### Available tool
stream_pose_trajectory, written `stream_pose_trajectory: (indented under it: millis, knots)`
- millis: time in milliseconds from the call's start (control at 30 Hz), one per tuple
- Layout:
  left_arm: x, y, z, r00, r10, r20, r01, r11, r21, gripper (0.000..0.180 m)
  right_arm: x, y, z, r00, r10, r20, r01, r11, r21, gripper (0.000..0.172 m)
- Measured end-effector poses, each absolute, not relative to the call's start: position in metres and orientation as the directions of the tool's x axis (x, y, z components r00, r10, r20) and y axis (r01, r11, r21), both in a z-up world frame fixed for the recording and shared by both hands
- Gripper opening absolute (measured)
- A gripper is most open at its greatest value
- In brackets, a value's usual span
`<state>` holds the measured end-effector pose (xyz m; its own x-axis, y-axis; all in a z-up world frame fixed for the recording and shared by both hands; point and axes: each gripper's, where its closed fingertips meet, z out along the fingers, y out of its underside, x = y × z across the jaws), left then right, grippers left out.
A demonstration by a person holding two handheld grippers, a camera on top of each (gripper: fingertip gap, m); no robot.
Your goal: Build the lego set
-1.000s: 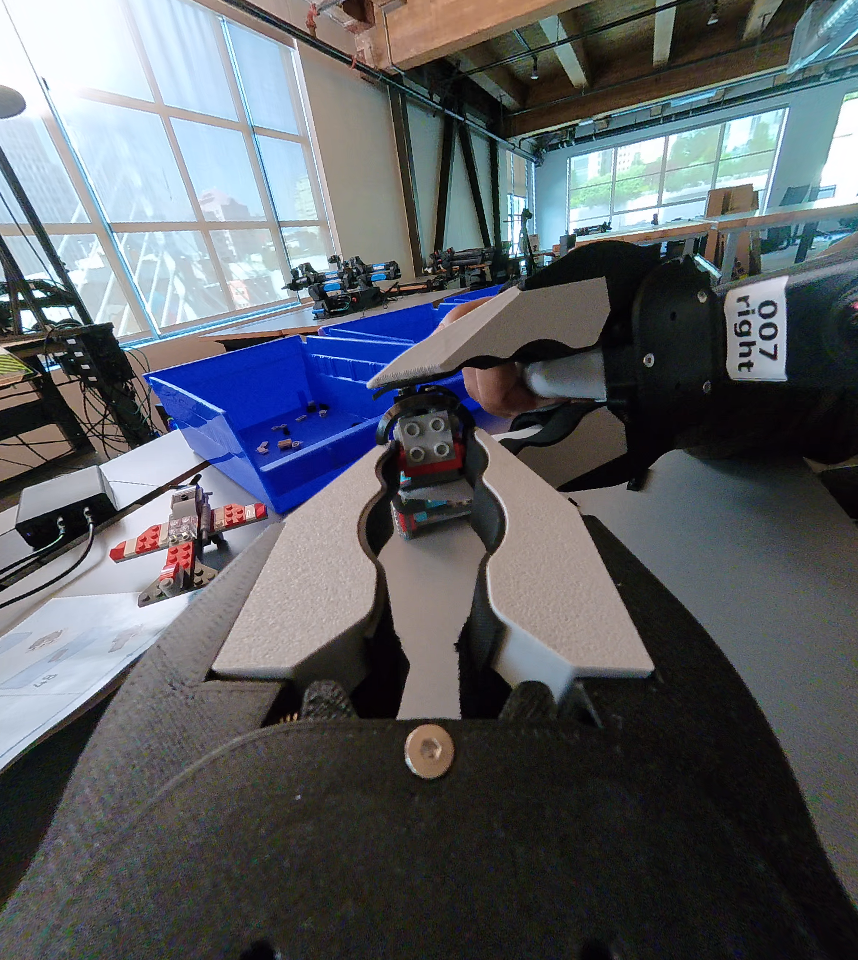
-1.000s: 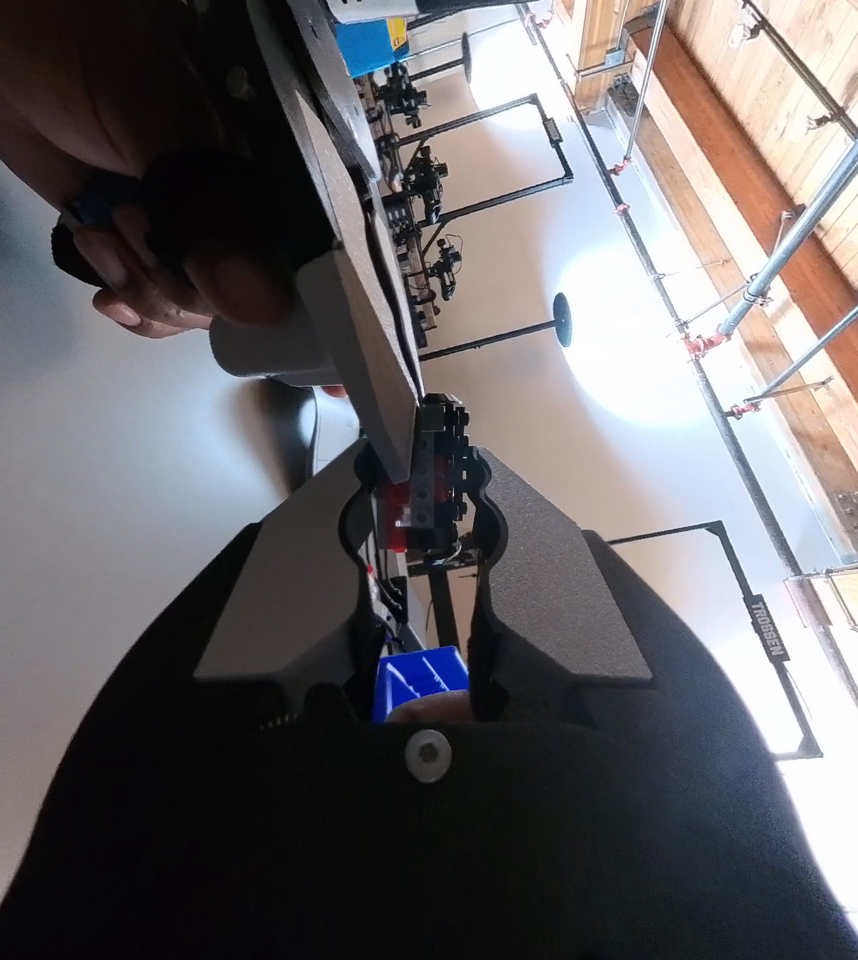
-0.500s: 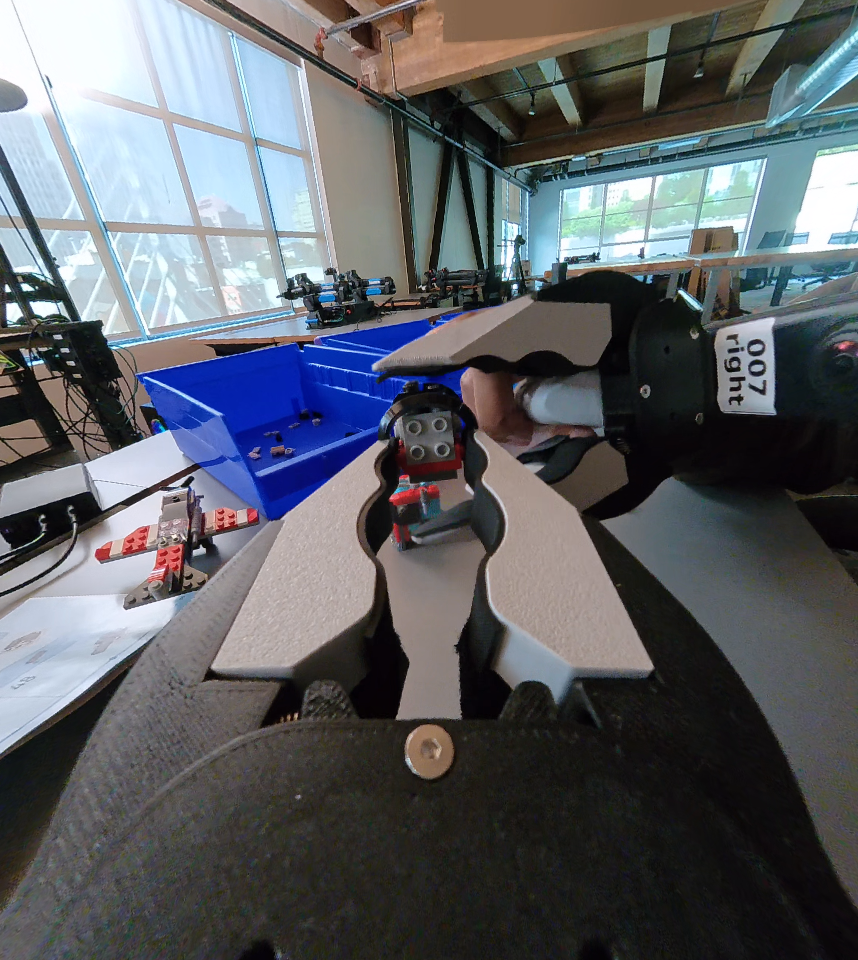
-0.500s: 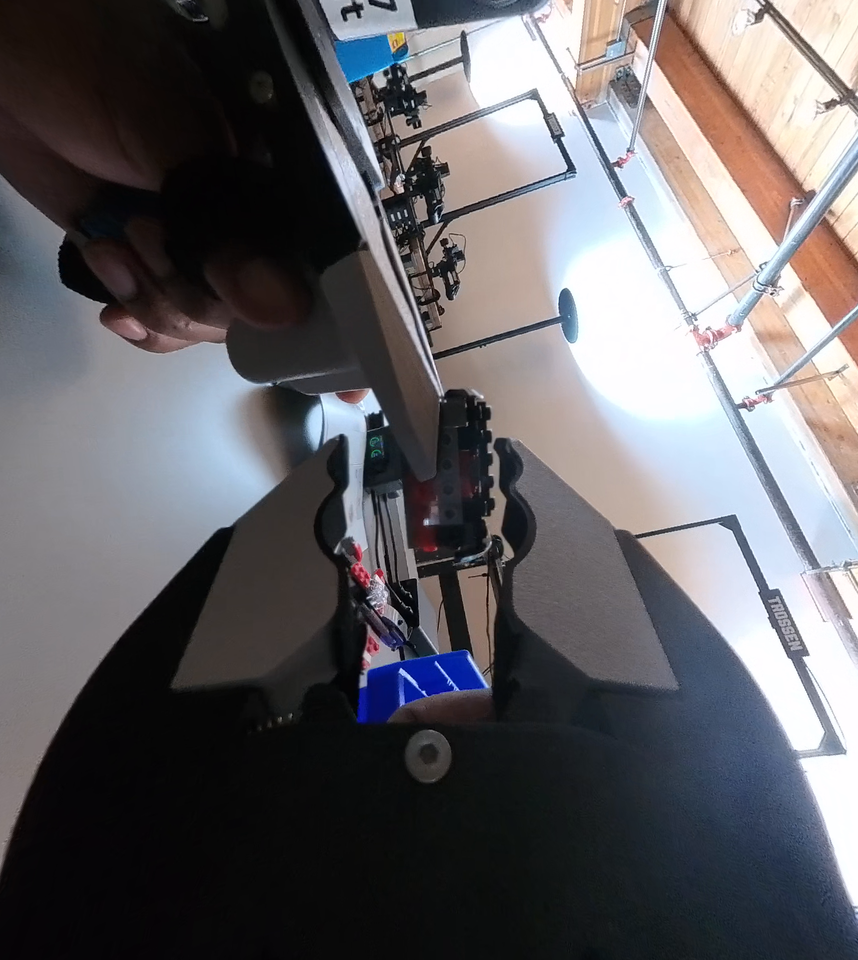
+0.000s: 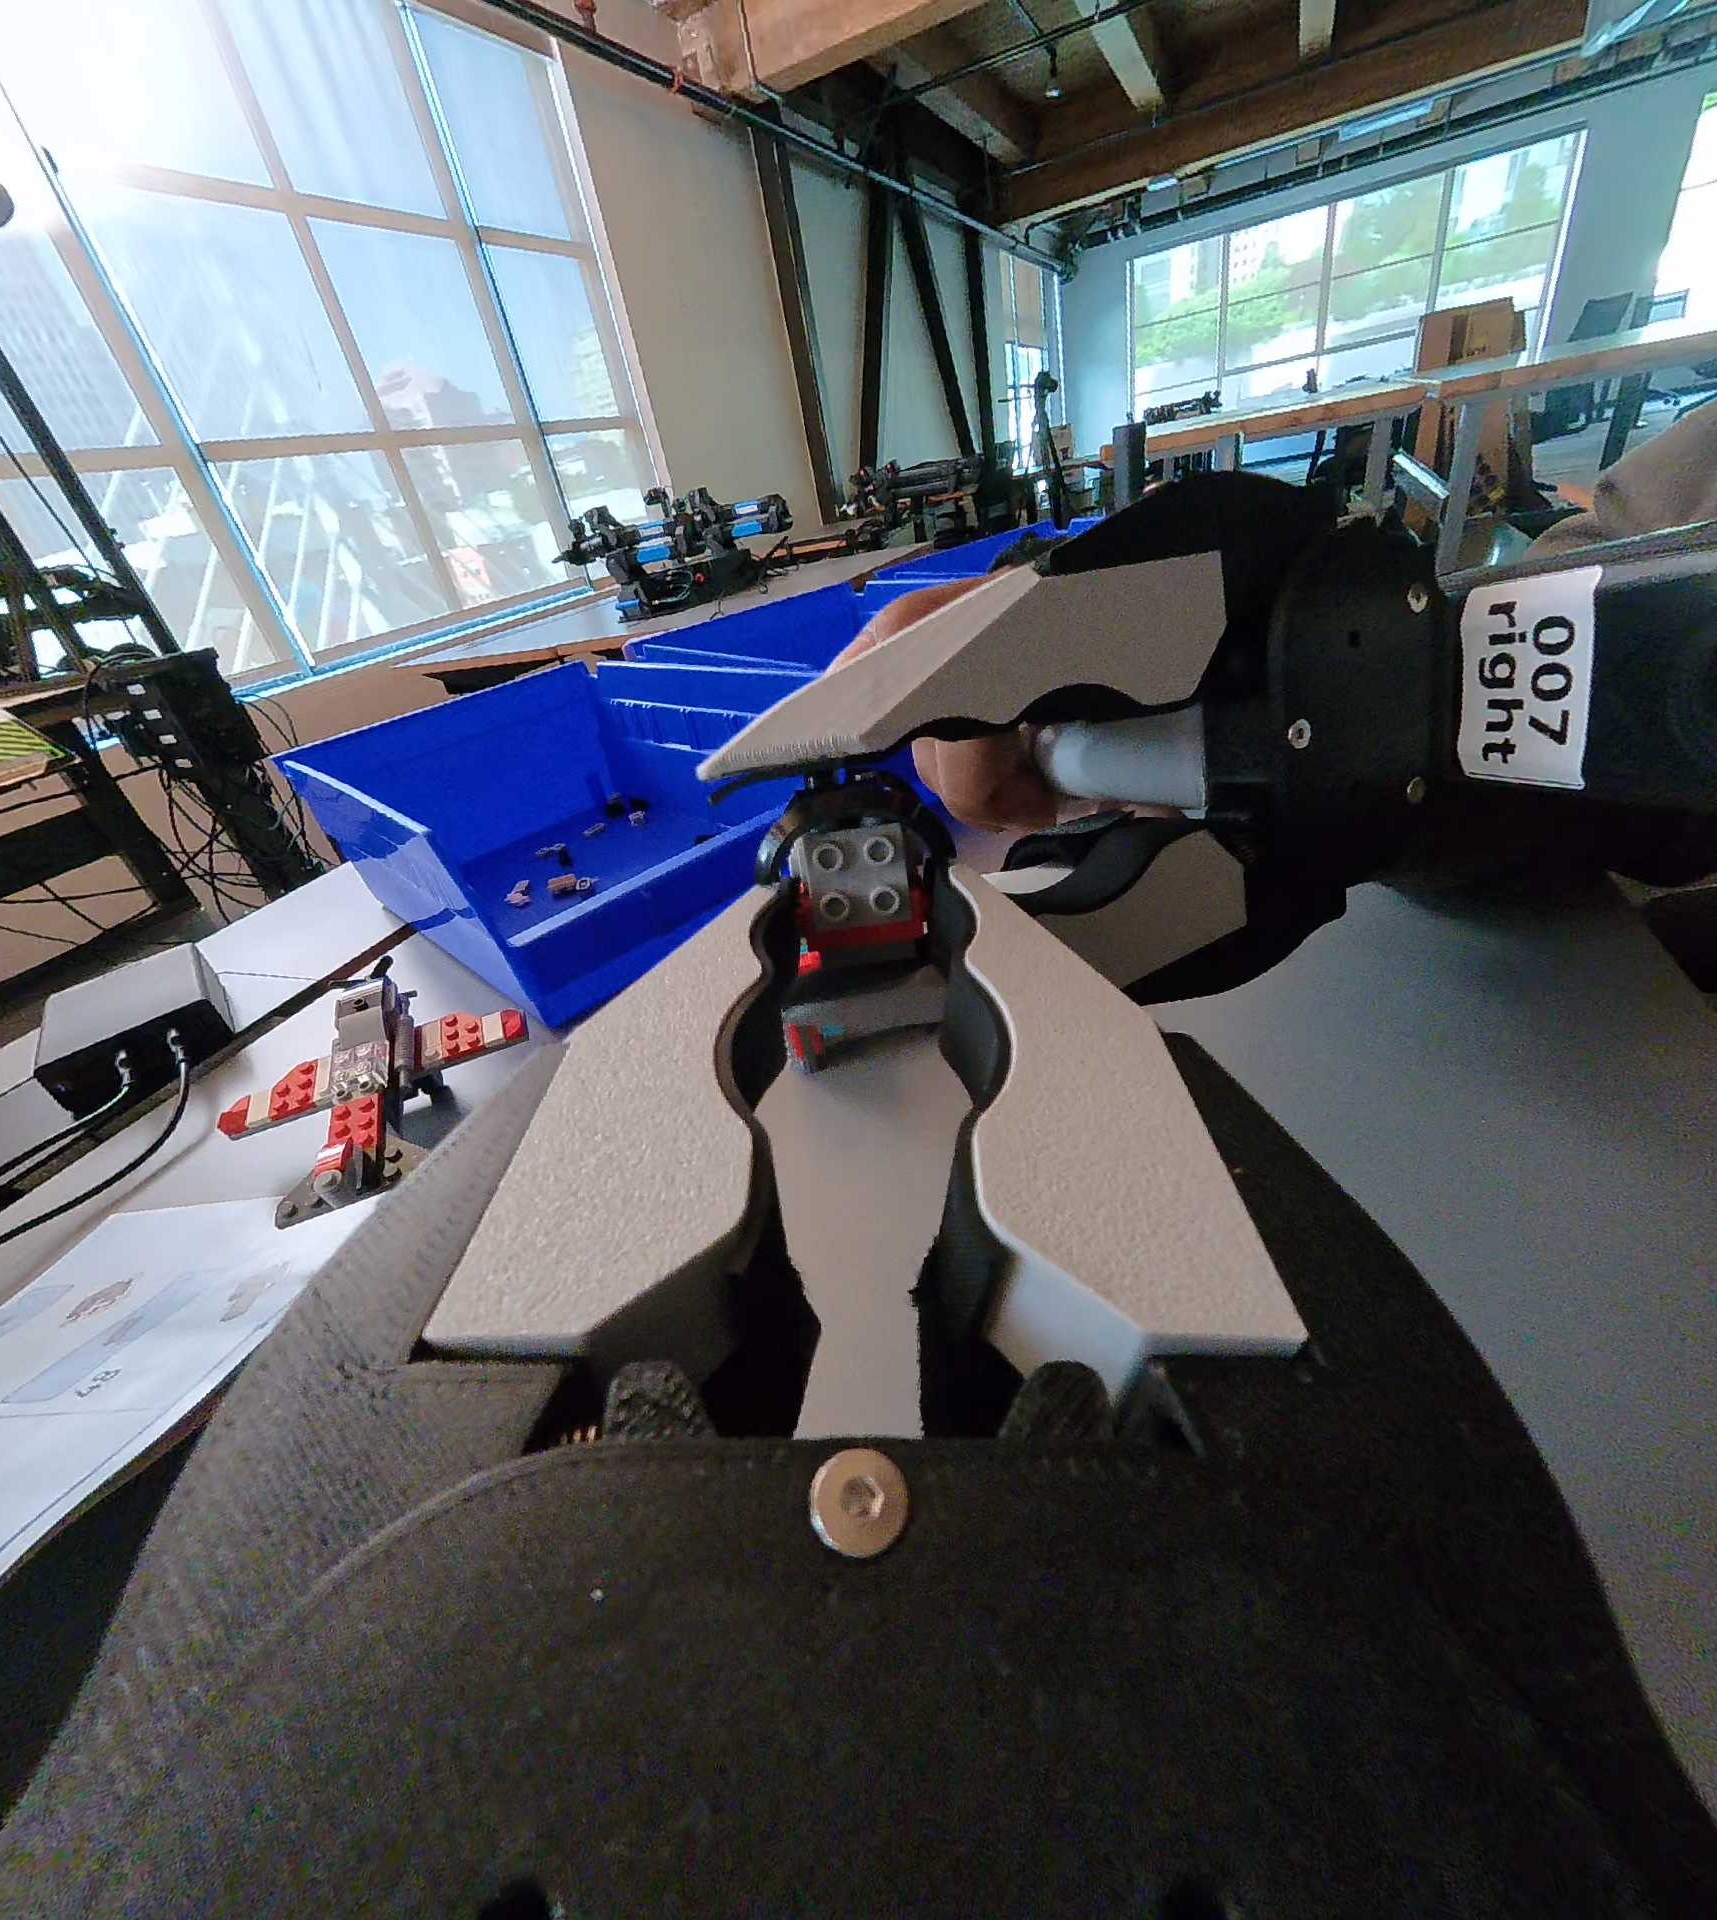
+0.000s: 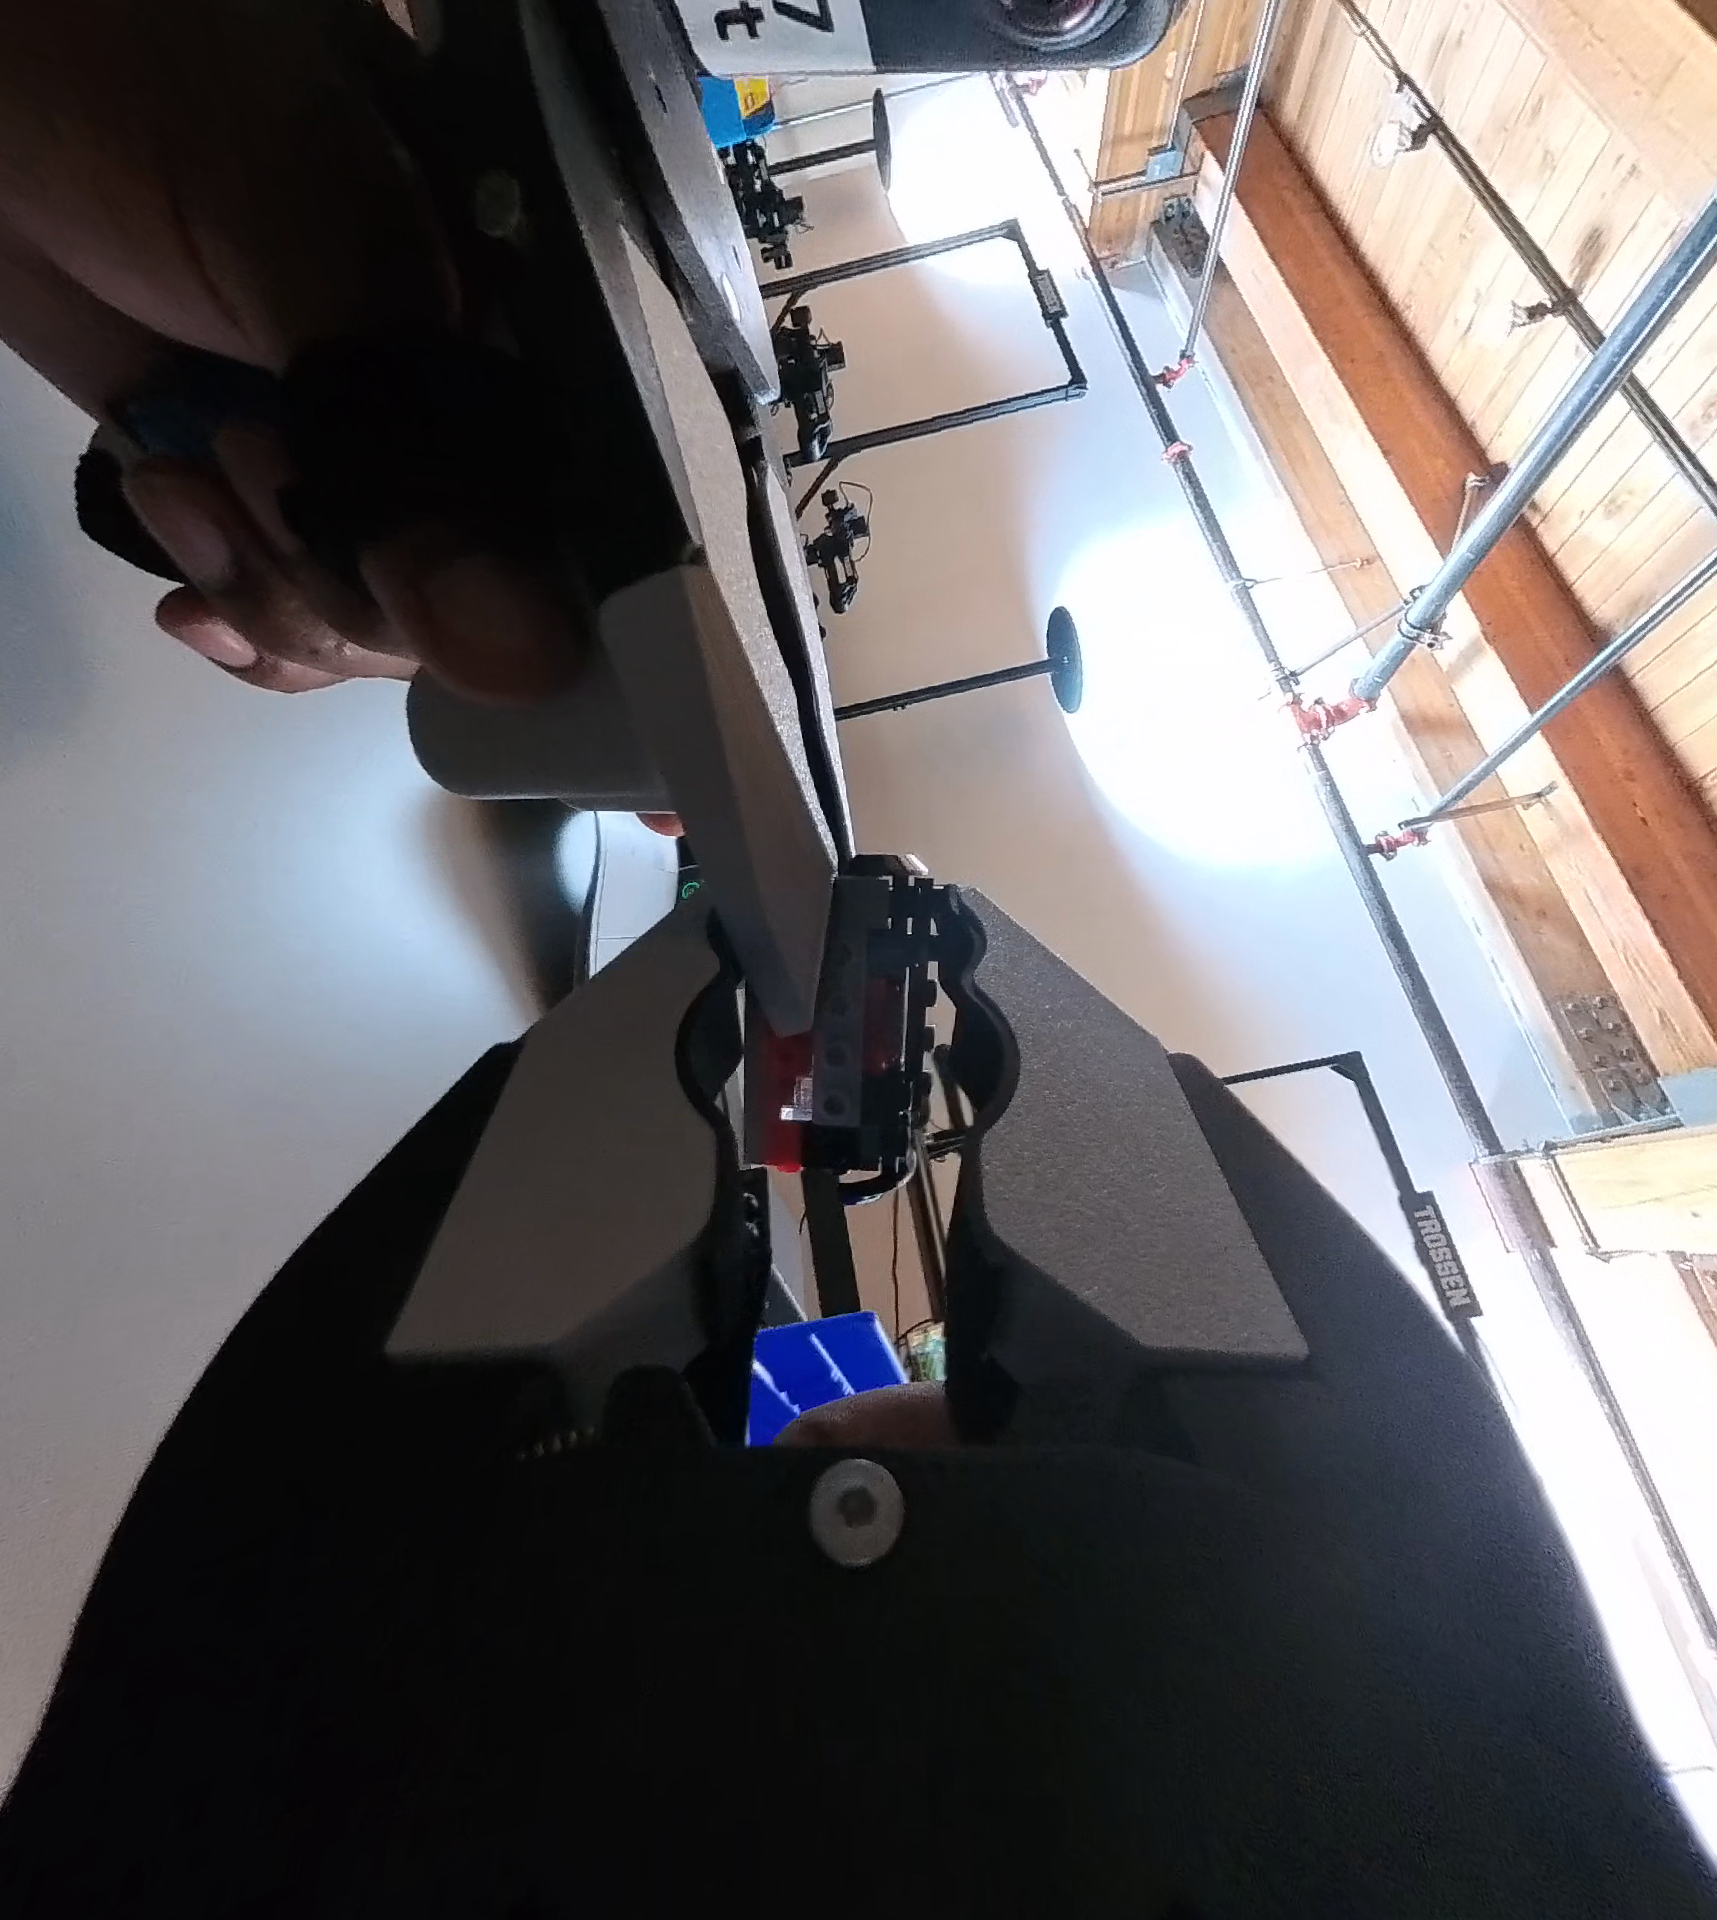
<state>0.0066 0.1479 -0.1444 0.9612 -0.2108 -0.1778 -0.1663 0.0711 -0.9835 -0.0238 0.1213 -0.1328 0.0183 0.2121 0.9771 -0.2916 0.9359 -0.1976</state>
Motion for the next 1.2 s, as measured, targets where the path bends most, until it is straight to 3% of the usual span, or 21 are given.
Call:
stream_pose_trajectory:
  millis: [633,700,767,1033,1200]
  knots:
    - [0.003,0.148,-0.144,0.966,-0.226,-0.127,-0.113,0.075,-0.991,0.025,-0.027,0.123,-0.134,-0.019,0.3,0.954,-0.29,0.911,-0.292,0.038]
    - [0.001,0.146,-0.14,0.969,-0.225,-0.1,-0.079,0.099,-0.992,0.025,-0.03,0.126,-0.134,-0.023,0.303,0.953,-0.265,0.917,-0.298,0.067]
    - [-0.006,0.145,-0.137,0.973,-0.226,-0.042,-0.018,0.106,-0.994,0.025,-0.031,0.134,-0.134,-0.034,0.333,0.942,-0.239,0.913,-0.331,0.077]
    - [-0.022,0.146,-0.138,0.907,-0.317,0.276,0.315,0.08,-0.946,0.025,-0.037,0.152,-0.13,-0.122,0.5,0.857,-0.152,0.844,-0.514,0.067]
    - [-0.023,0.148,-0.141,0.885,-0.332,0.327,0.364,0.054,-0.93,0.025,-0.036,0.152,-0.132,-0.134,0.477,0.869,-0.15,0.857,-0.494,0.052]
